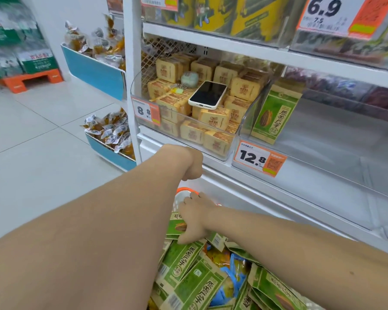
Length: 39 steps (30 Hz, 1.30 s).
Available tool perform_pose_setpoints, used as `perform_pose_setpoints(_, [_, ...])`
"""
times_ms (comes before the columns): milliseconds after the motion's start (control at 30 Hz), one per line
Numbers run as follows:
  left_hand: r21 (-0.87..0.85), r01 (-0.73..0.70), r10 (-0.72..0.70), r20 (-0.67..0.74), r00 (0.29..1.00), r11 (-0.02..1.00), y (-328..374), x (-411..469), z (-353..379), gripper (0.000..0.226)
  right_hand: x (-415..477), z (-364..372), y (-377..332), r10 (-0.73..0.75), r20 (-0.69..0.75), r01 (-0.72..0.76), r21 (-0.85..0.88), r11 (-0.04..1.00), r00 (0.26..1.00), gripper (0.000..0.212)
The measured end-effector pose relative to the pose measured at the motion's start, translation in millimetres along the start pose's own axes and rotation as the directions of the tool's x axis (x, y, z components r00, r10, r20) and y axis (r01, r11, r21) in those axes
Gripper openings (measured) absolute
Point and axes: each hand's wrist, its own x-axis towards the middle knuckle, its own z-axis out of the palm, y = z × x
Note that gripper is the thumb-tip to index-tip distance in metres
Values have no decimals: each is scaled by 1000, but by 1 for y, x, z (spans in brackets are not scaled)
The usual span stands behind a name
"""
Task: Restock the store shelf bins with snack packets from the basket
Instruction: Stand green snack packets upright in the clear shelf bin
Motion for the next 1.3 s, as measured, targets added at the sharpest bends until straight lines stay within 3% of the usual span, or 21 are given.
perform_pose_setpoints(67, [-21,5,-4,13,1000,1000,2,-3,0,32,-16,-17,2,45,-37,-40,104,994,998,62])
perform_pose_setpoints(200, [-90,-3,1,-29,1000,996,10,-16,-3,36,-56,-50,11,176,3,-164,364,917,984,87])
perform_pose_setpoints(367, [-185,-41,13,-155,988,982,28,-44,-12,32,-106,-84,33,367,-95,-261,541,799,925,72])
perform_pose_setpoints(500, [-429,-85,-61,-316,947,899,50,-62,-22,44,-141,-104,49,520,-169,-308,641,703,837,70])
perform_pose_setpoints(567, [-671,-119,-156,-335,929,732,54,-64,-25,57,-155,-113,54,600,-231,-290,708,644,766,65])
perform_pose_setpoints(633, [-784,-209,-204,-392,897,584,57,-63,-29,68,-168,-119,59,664,-296,-262,751,606,687,71])
perform_pose_setpoints(733, [-756,-416,-182,-565,805,505,69,-65,-37,64,-187,-118,64,653,-364,-71,839,540,664,85])
perform_pose_setpoints(800, [-699,-530,-154,-662,734,479,76,-69,-42,64,-197,-114,70,610,-430,99,861,498,666,76])
perform_pose_setpoints(867, [-608,-609,-102,-745,659,510,82,-70,-46,63,-202,-112,80,622,-507,197,844,498,597,52])
perform_pose_setpoints(933, [-520,-643,-65,-803,592,562,92,-73,-49,59,-201,-112,88,671,-564,196,815,545,482,31])
perform_pose_setpoints(1000, [-472,-642,-86,-840,537,604,100,-74,-52,55,-197,-111,94,690,-605,156,785,599,398,34])
perform_pose_setpoints(1133, [-469,-621,-170,-861,479,628,109,-64,-52,49,-191,-112,118,694,-618,55,760,648,369,38])
perform_pose_setpoints(1200, [-464,-571,-202,-864,462,677,111,-56,-50,35,-187,-116,136,770,-560,33,815,579,306,42])
perform_pose_setpoints(1267, [-452,-498,-205,-857,473,740,110,-49,-47,17,-183,-119,153,878,-424,38,904,427,222,48])
perform_pose_setpoints(1300, [-431,-464,-182,-853,489,774,111,-46,-46,19,-180,-119,162,922,-341,65,940,335,184,49])
